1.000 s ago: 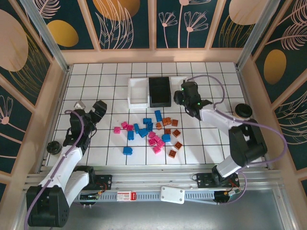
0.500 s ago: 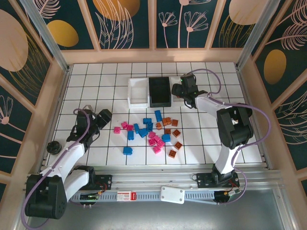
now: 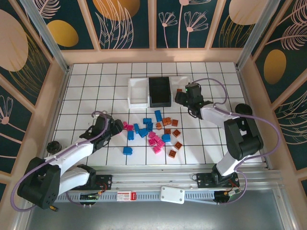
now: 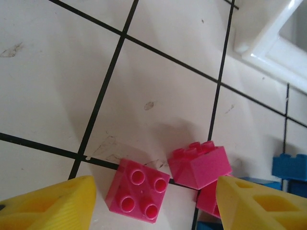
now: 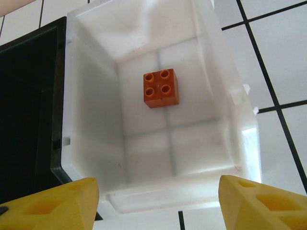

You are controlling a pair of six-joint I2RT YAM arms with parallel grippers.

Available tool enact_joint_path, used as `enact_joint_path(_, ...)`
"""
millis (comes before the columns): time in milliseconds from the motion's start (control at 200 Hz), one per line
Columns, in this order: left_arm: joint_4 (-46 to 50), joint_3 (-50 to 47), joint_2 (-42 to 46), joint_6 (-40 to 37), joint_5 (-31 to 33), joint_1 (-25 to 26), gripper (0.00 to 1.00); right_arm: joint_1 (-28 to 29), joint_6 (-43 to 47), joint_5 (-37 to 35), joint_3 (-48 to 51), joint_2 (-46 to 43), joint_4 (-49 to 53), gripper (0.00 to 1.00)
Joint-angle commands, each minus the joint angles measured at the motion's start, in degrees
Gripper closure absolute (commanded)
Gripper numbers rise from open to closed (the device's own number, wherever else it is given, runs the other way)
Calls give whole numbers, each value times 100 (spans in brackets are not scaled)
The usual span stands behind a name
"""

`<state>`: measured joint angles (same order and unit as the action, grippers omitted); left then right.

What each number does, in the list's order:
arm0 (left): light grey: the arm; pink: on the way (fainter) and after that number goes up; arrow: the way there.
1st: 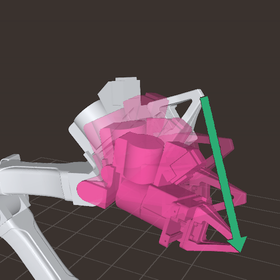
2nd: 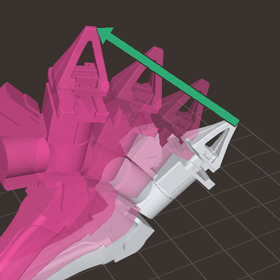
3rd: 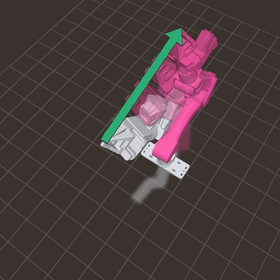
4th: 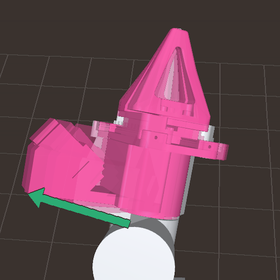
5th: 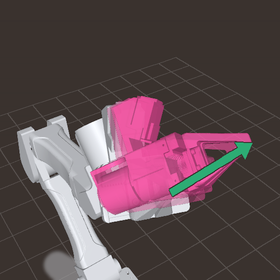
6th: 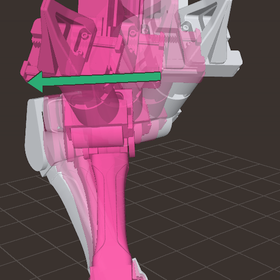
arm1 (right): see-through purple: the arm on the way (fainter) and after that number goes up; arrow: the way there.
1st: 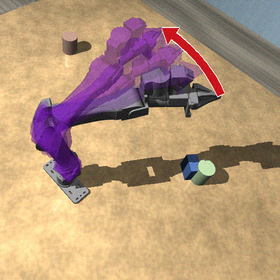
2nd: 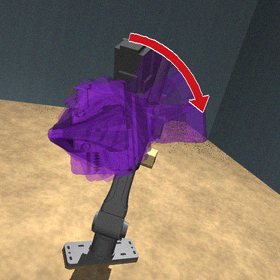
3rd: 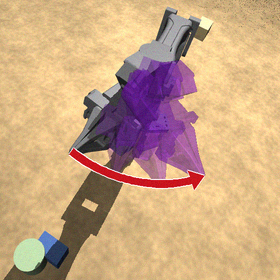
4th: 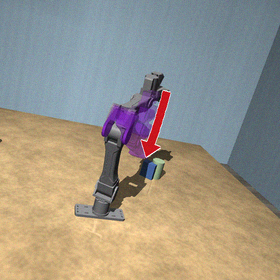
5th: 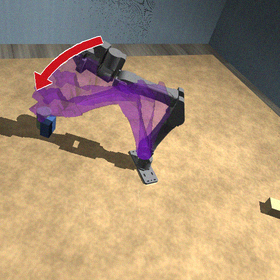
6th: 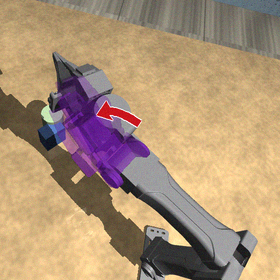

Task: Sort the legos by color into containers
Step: Pick up the lego from the bottom-left of the table.

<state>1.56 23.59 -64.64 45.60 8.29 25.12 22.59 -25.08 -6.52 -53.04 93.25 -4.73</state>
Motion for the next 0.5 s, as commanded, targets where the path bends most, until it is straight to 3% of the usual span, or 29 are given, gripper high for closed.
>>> enact_joint_path(0, 215, 199, -224, -369, 555, 203, 33, 28, -139, 29, 157, -245, -243, 33)
enact_joint_path(215, 355, 312, -702, -466, 855, 349, 33, -34, -151, 15, 259, -376, -248, 33)
enact_joint_path(495, -15, 453, -1272, -558, 696, 377, 37, -100, -168, 37, 304, -521, -256, 33)
